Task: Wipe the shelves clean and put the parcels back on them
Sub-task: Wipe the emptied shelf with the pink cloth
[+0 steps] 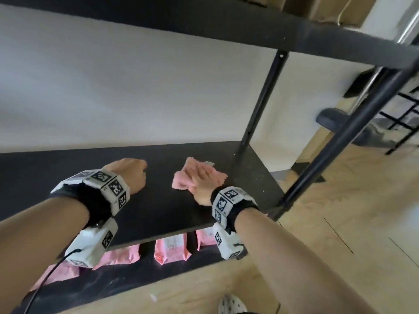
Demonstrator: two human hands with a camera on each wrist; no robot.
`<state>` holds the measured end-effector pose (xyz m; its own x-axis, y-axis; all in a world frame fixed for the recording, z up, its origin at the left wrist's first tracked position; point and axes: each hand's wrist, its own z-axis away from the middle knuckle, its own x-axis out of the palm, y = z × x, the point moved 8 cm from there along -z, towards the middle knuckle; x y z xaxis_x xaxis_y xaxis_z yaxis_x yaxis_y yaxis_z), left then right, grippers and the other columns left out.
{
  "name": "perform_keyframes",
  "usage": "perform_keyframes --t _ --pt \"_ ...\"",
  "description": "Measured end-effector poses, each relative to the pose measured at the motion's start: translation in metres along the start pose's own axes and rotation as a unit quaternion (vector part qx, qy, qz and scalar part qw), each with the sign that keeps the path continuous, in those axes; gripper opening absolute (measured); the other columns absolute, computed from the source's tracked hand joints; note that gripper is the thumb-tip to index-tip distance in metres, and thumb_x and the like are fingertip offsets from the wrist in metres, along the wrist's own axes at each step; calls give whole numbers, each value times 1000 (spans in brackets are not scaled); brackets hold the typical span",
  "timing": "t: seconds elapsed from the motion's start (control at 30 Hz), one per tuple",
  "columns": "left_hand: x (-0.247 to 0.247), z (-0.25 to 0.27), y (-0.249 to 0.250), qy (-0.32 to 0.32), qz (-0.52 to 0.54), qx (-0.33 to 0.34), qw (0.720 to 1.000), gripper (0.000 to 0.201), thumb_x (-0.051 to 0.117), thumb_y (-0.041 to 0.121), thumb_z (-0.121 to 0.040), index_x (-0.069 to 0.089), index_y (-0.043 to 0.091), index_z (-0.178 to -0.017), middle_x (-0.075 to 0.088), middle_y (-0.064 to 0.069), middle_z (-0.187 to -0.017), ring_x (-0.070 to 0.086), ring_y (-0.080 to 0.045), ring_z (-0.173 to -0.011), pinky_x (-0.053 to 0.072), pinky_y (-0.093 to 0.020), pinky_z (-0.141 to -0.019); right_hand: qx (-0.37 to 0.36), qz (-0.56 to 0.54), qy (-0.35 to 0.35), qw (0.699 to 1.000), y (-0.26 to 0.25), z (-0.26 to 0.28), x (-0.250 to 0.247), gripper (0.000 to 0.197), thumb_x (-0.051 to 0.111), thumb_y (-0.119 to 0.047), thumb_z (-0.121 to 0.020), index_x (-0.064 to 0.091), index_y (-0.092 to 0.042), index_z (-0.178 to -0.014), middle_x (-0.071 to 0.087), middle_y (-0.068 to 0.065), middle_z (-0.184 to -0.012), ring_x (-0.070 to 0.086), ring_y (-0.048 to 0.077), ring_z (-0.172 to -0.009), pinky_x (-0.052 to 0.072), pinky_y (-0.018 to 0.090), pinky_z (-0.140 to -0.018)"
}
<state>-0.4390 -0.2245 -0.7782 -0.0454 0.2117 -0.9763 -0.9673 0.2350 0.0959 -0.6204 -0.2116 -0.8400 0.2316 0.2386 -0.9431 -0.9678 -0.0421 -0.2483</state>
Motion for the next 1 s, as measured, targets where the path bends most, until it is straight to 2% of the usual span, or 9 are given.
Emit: perform_keyframes --t 0.17,0.3,0.37,0.43,0.53,0.63,0.77,0.83,1.0 --pt "-5 20 47 3 44 56 997 40 32 20 -97 48 18 -133 52 -8 -136 52 -25 -121 42 -33 -98 19 1 -46 999 10 33 18 87 50 -1 -83 6 -38 -148 -5 -6 -160 -10 20 -148 6 52 -119" --pt "7 40 93 -13 60 130 990 43 34 23 -98 38 19 -141 42 -5 -145 45 -23 -129 38 -34 -106 136 -53 0 989 62 79 -13 63 53 -22 -83 27 -36 -139 31 -6 -148 25 21 -143 29 51 -112" --pt "16 48 119 -22 60 170 983 45 37 21 -99 34 18 -144 34 -3 -151 38 -22 -135 33 -35 -110 149 -123 13 981 70 82 -20 34 49 -41 -80 58 -26 -109 57 6 -120 56 23 -114 42 48 -98" --pt "27 55 144 -41 46 206 977 50 37 17 -99 25 20 -147 17 -2 -157 23 -22 -143 24 -37 -116 151 -175 50 972 64 99 -36 16 54 -26 -91 64 -13 -87 64 15 -92 60 22 -81 46 36 -83" --pt "35 50 167 -43 4 228 973 57 38 17 -99 13 25 -150 0 0 -160 5 -22 -147 16 -41 -119 168 -208 22 963 79 144 -44 45 34 -18 -104 28 -3 -146 31 16 -152 34 25 -137 25 29 -111" --pt "37 31 184 -33 -38 245 968 55 40 25 -99 16 28 -149 6 4 -159 8 -21 -147 17 -42 -118 147 -256 52 954 113 157 -38 55 31 -35 -104 10 -24 -153 7 -1 -161 13 18 -147 11 33 -119" --pt "57 15 234 -83 -201 282 935 39 48 23 -97 41 21 -135 44 3 -129 44 -13 -118 34 -29 -107 101 -273 66 955 137 147 -41 56 32 -41 -102 12 -28 -153 8 -9 -161 15 12 -146 14 32 -117" --pt "62 2 260 -104 -262 260 924 38 55 32 -92 44 24 -128 42 6 -110 46 -12 -105 39 -28 -100 75 -272 83 956 143 147 -45 55 32 -41 -102 14 -27 -152 12 -8 -160 17 11 -146 15 30 -116" --pt "62 -38 308 -97 -163 240 952 18 43 21 -95 55 11 -104 47 -3 -91 47 -12 -78 28 -14 -73 7 -314 117 942 143 154 -50 43 33 -33 -103 22 -44 -144 37 -11 -150 40 2 -131 28 29 -113"
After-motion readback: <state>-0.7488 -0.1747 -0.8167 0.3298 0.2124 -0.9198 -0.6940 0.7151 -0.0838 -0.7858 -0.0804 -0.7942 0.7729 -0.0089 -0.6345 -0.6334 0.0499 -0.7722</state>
